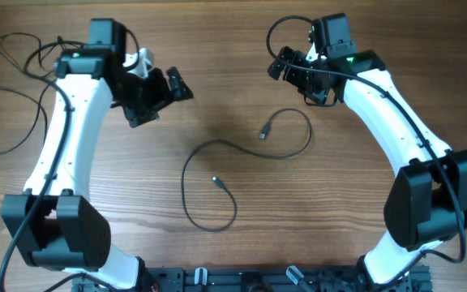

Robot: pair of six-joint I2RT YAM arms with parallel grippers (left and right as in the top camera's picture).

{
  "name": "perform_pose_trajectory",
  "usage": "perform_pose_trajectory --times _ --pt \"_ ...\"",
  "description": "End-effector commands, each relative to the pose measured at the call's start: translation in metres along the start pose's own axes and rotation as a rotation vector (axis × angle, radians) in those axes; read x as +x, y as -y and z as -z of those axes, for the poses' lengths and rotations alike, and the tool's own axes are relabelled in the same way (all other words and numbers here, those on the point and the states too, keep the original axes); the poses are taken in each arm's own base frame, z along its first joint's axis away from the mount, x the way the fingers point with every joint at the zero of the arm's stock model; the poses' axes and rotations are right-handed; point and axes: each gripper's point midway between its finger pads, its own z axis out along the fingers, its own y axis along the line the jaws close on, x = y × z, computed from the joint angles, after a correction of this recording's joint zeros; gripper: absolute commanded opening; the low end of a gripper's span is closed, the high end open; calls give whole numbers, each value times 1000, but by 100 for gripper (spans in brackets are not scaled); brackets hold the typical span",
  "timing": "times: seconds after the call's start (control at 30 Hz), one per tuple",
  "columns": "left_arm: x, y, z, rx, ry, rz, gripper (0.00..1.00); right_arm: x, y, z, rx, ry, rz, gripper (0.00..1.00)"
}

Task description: Untangle cables

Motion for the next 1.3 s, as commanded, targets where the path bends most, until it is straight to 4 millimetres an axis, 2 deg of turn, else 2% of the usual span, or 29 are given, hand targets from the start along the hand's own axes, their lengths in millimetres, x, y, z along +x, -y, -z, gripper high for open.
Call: perform_pose_trajectory --times 0.0,0.03,0.07,0.13,0.2,0.27,0.33,0.4,0.5,0.6,0.67,0.77,0.83,0.93,1.03,1.13,1.27 --pt "19 0 -13 -139 -30 -89 100 26 -28 12 -192 -171 -19 100" --pt "22 0 -15 -154 -37 -100 100 28 -27 17 -198 -193 -57 100" --pt "27 5 -18 -159 -49 -120 100 28 -20 32 -184 -196 -101 100" --pt "37 13 -26 -160 -70 -160 100 19 -4 66 -135 -121 -80 100" --pt "46 20 -42 -155 -83 -205 100 15 26 122 9 16 -76 100" --pt "47 21 -62 -180 -61 -256 100 36 37 163 69 53 -26 100" --pt "38 15 -76 -235 -9 -284 100 66 40 189 82 15 72 100" --pt "32 11 -91 -254 13 -299 100 92 47 205 105 -36 127 100" --pt "38 0 -121 -284 -37 -332 100 109 55 213 131 -84 122 100" --pt "48 -12 -152 -344 -116 -439 100 112 57 212 134 -99 169 100" --pt "55 -12 -163 -352 -146 -484 100 114 58 212 138 -107 169 100" --pt "61 -1 -171 -349 -151 -627 100 114 59 212 139 -110 167 100" --pt "51 1 -172 -411 -91 -668 100 115 59 212 140 -113 167 100" --pt "43 7 -175 -415 -44 -712 98 115 59 212 141 -114 166 100" --pt "44 5 -175 -419 -60 -745 93 116 60 212 143 -117 165 100" --pt "46 1 -178 -428 -79 -742 93 116 60 212 143 -116 161 100" --pt "61 -9 -184 -436 -161 -755 93 116 60 212 142 -117 160 100"
